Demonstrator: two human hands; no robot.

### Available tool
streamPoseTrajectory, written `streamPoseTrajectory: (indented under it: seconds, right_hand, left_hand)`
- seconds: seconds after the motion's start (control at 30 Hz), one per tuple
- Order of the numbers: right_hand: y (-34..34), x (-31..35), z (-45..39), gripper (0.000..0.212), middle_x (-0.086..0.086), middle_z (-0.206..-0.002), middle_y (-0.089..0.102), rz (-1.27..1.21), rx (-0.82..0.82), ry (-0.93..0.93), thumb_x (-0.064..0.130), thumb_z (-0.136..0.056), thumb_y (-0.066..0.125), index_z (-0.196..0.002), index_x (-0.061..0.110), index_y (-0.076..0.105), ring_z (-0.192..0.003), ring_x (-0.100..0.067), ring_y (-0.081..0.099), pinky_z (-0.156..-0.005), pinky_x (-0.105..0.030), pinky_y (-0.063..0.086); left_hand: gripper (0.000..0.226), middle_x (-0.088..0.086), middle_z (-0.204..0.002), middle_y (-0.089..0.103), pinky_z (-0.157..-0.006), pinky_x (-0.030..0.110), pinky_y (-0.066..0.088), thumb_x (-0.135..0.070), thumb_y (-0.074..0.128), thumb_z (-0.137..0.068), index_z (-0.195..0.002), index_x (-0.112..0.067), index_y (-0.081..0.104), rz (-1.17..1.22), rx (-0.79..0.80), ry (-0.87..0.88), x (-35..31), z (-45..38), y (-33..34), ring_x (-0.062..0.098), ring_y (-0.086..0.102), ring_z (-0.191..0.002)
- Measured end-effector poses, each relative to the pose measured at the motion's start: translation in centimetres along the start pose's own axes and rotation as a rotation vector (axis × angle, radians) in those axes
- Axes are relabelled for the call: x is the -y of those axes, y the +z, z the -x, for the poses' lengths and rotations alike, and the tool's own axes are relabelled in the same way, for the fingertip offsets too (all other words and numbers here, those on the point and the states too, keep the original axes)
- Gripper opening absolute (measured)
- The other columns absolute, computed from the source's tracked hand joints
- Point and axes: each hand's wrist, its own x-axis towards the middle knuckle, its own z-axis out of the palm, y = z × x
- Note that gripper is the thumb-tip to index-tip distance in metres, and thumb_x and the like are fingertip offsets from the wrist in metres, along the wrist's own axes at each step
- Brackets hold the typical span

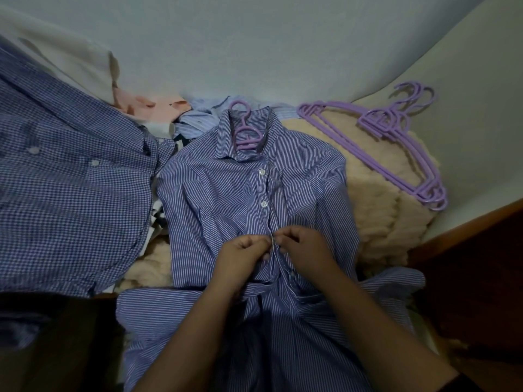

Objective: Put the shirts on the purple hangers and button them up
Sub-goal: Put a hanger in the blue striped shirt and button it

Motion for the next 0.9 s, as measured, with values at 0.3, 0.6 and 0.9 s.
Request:
streamPoseTrajectory:
  seconds: [0.3, 0.6, 0.9]
  right_hand:
    - [0.5, -0.4, 0.2, 0.015, 0.006, -0.081, 0.066, -0.020, -0.083, -0.133, 0.020, -0.087, 0.065, -0.087, 0.034, 0.059, -0.072, -0.011, 0.064, -0.064, -0.022, 0.049]
    - [0.4, -0.6, -0.3, 0.020, 0.002, -0.065, 0.065, -0.040, -0.136, -0.106, 0.010, -0.087, 0.065, -0.074, 0.024, 0.059, -0.053, -0.012, 0.060, -0.057, -0.030, 0.053]
    - [0.2, -1.4, -1.5, 0.013, 0.001, -0.075, 0.062, -0.097, -0.119, -0.092, 0.011, -0.089, 0.062, -0.085, 0.024, 0.058, -0.064, -0.010, 0.060, -0.059, -0.027, 0.050]
  left_hand:
    - [0.009, 0.002, -0.058, 0.058, -0.050, 0.023, 0.036, -0.010, 0.071, -0.083, -0.074, -0.007, 0.070, -0.031, -0.021, 0.064, 0.7, -0.3, 0.3, 0.013, 0.044, -0.051]
    - [0.010, 0.002, -0.058, 0.061, -0.049, 0.022, 0.037, -0.013, 0.071, -0.083, -0.074, -0.012, 0.074, -0.114, -0.012, 0.089, 0.6, -0.2, 0.2, 0.013, 0.047, -0.051]
    - [0.012, 0.001, -0.063, 0.061, -0.043, 0.021, 0.031, -0.018, 0.070, -0.084, -0.080, -0.009, 0.064, 0.003, 0.059, -0.133, -0.5, -1.3, -0.9, 0.009, 0.048, -0.048]
